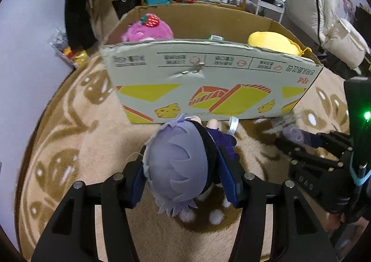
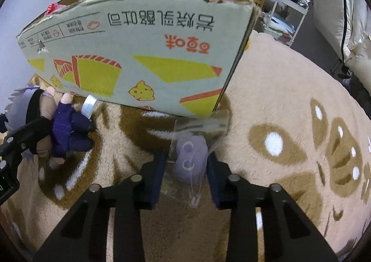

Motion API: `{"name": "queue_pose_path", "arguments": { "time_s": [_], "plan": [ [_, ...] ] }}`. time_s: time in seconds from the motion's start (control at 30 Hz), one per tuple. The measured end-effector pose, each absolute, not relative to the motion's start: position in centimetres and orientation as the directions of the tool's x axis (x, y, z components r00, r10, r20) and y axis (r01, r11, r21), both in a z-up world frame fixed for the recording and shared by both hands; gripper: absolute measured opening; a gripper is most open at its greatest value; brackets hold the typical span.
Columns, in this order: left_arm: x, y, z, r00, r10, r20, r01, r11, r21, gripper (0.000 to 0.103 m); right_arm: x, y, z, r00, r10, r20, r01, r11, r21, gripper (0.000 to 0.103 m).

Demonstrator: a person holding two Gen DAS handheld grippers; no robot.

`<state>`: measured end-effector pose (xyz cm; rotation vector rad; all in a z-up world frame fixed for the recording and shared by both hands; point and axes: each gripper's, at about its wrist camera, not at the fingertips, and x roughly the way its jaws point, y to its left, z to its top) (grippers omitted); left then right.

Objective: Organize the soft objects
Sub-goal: 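Grasp the white-haired doll plush with the left tool while the right tool grasps the bagged lavender plush, then carry both plushes over the box and open both tools to drop them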

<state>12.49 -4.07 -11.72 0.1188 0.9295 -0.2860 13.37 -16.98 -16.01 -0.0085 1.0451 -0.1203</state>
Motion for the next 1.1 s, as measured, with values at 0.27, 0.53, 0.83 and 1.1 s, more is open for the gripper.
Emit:
{"name": "queue_pose_path", "arguments": {
  "time_s": [0.27, 0.53, 0.83, 1.1],
  "plan": [
    [11.4, -2.9, -10.5, 0.597, -0.156, -0.787, 0.230, 0.973, -0.019, 0.052, 13.0, -18.9, -14.7, 0.521, 0.019, -0.854, 0.088, 0.993, 0.076, 0.014],
    [9.7, -3.3, -9.5, 0.636, -0.140, -0.759, 0.234, 0.972, 0.017, 0.052, 11.7, -18.8, -13.0, 0.569, 0.065, -0.820, 0.050, 0.992, 0.114, 0.014],
    [7.4, -3.0, -6.3, 0.741, -0.115, -0.662, 0.195, 0.980, 0.048, 0.052, 9.2, -18.2, -8.9, 0.638, 0.079, -0.766, 0.014, 0.993, 0.115, 0.014],
    [6.0, -3.1, -3.9, 0.821, -0.090, -0.563, 0.170, 0.981, 0.090, 0.052, 7.2, -18.7, -5.1, 0.724, 0.066, -0.687, -0.002, 0.996, 0.094, 0.014]
  ]
}}
